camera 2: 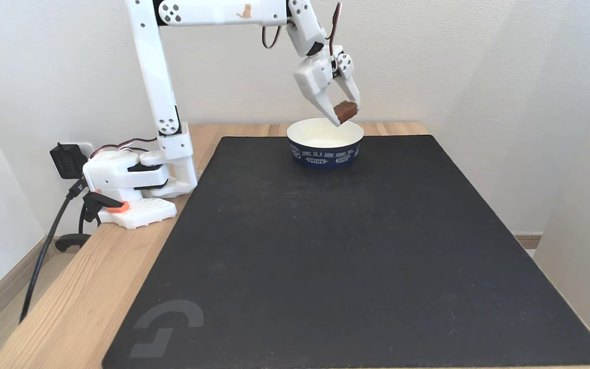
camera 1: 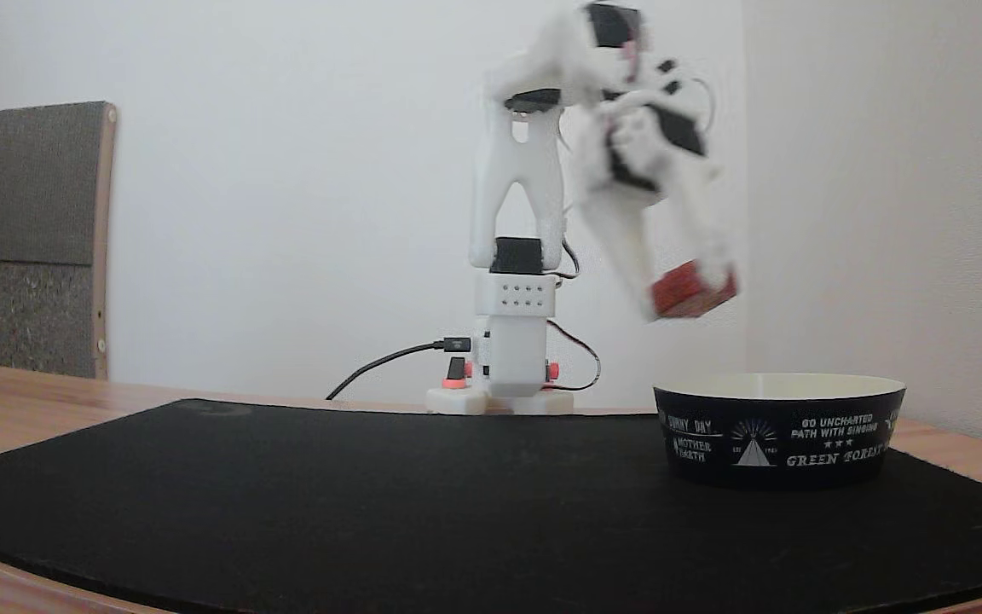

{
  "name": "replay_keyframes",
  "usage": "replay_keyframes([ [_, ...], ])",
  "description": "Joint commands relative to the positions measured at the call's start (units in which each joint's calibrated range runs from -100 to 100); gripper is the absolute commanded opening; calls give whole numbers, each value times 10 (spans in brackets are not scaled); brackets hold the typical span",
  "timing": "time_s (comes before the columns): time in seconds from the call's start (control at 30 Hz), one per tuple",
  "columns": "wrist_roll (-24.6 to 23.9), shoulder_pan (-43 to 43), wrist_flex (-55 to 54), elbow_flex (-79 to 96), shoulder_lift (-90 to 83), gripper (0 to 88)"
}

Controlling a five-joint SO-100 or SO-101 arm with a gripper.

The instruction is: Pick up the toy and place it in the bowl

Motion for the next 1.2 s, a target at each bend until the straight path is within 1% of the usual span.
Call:
replay_keyframes([
  [0.0, -8, -107, -17, 6, -32, 81],
  [0.07, -26, -118, -31, 21, -32, 82],
  [0.13, -32, -118, -50, 48, -31, 83],
  [0.23, -35, -117, -108, 121, -31, 195],
  [0.33, -38, -114, -129, 141, -32, 287],
  [0.43, -38, -90, -129, 140, -40, 286],
  [0.6, -39, 12, -122, 94, -85, 285],
  [0.63, -39, 55, -114, 124, -133, 245],
  [0.67, -39, 74, -109, 149, -162, 201],
  [0.77, -35, 110, -114, 259, -263, 53],
  [0.8, -37, 118, -114, 347, -331, 22],
  [0.9, -39, 115, -131, 489, -425, 22],
  [0.93, -39, 115, -148, 543, -454, 22],
  [0.97, -39, 115, -189, 639, -506, 22],
  [1.0, -39, 115, -211, 685, -533, 22],
  [1.07, -39, 115, -242, 758, -590, 22],
  [1.1, -39, 115, -255, 814, -648, 22],
  [1.17, -39, 113, -254, 852, -700, 22],
])
